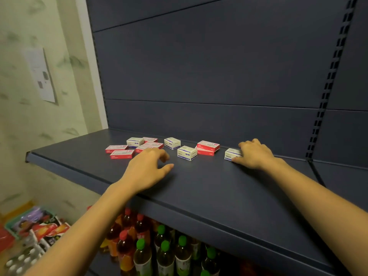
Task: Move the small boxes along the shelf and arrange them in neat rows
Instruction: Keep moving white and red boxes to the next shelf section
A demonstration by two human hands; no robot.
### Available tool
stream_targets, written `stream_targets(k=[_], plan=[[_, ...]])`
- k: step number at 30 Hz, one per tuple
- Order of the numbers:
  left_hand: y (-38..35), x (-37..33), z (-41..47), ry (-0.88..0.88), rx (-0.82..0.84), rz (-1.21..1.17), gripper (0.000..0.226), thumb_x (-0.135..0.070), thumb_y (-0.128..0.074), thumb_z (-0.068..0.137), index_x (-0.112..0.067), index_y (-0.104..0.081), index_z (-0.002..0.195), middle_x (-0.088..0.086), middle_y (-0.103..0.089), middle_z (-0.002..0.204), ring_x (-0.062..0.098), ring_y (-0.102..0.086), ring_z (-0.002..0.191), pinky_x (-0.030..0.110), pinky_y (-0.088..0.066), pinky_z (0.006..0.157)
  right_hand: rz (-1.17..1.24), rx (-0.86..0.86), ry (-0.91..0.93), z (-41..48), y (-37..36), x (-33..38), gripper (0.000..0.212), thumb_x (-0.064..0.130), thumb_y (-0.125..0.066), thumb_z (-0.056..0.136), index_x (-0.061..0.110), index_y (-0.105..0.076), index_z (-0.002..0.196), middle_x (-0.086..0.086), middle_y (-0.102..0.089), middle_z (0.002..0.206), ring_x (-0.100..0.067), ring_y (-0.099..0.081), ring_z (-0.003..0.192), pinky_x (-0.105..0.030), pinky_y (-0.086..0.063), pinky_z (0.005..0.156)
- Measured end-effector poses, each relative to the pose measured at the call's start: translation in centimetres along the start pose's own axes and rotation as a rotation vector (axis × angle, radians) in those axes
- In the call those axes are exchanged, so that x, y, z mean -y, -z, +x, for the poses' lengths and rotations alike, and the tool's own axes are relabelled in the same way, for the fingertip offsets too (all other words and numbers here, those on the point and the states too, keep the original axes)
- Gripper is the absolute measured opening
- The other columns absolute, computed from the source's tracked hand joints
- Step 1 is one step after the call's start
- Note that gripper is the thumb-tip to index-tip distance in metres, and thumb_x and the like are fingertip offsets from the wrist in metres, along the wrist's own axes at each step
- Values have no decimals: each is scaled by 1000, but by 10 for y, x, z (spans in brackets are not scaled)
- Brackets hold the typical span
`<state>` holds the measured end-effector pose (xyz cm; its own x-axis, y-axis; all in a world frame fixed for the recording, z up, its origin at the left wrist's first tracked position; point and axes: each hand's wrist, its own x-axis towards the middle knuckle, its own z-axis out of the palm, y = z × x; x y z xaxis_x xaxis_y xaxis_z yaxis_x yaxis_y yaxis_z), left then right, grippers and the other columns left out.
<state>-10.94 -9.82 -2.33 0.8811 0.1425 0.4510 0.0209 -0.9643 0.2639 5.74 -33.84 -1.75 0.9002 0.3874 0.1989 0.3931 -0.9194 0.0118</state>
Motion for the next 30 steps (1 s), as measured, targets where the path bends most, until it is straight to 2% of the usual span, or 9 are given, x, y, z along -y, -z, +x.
stream_targets(k=[4,8,11,16,18,20,23,27,30], plan=[[-10,15,28,-62,17,-50,27,-37,-58,86,-18,-61,105,-4,-62,112,16,-53,106,37,-46,91,-58,19,-3,7,-3,2,49,47,-52,88,14,-49,123,-6,-54,128,-25,-45,119,-36,-38,92],[-21,27,60,-142,65,-72,29,-35,-59,85,-16,-60,107,0,-60,113,18,-51,107,30,-41,87,-13,-41,-35,3,7,7,47,45,-58,85,17,-47,121,-4,-53,127,-23,-48,115,-34,-38,89],[-32,34,86,-205,160,-101,36,-31,-61,84,-15,-55,116,1,-57,122,19,-48,114,32,-40,92,40,-84,-71,-5,16,14,46,44,-60,84,20,-47,121,-1,-53,127,-22,-49,114,-32,-37,84],[-46,41,122,-268,386,-150,63,-22,-64,83,-13,-36,138,6,-41,143,22,-40,130,31,-33,105,59,-142,-111,-28,21,32,45,44,-61,83,23,-47,120,3,-54,125,-18,-50,110,-27,-36,77],[-51,42,130,-293,473,-209,59,-17,-65,82,-11,-41,135,7,-46,140,19,-46,124,25,-34,99,68,-159,-136,-40,21,38,43,44,-61,83,24,-47,119,5,-54,122,-16,-51,108,-26,-35,77],[-53,45,136,-324,505,-263,46,-15,-69,79,-10,-54,122,9,-56,127,16,-54,105,20,-37,86,71,-170,-165,-54,22,42,43,45,-62,82,25,-48,118,6,-55,121,-16,-51,107,-27,-36,77],[-51,45,142,-363,473,-255,41,-22,-78,71,-13,-61,107,7,-62,114,20,-58,96,27,-45,82,84,-183,-214,-73,22,44,45,45,-63,81,26,-48,118,7,-55,121,-15,-50,107,-28,-38,79],[-39,32,142,-441,274,-270,44,-27,-85,59,-17,-64,96,4,-62,102,21,-58,90,35,-48,81,122,-236,-288,-99,21,45,48,43,-65,80,25,-48,121,8,-54,124,-13,-48,113,-28,-40,83],[-29,9,132,-524,201,-358,44,-29,-87,56,-18,-66,92,4,-63,96,20,-57,85,37,-48,79,151,-272,-344,-121,19,42,47,42,-67,80,26,-48,120,8,-54,123,-12,-47,112,-27,-39,80]])
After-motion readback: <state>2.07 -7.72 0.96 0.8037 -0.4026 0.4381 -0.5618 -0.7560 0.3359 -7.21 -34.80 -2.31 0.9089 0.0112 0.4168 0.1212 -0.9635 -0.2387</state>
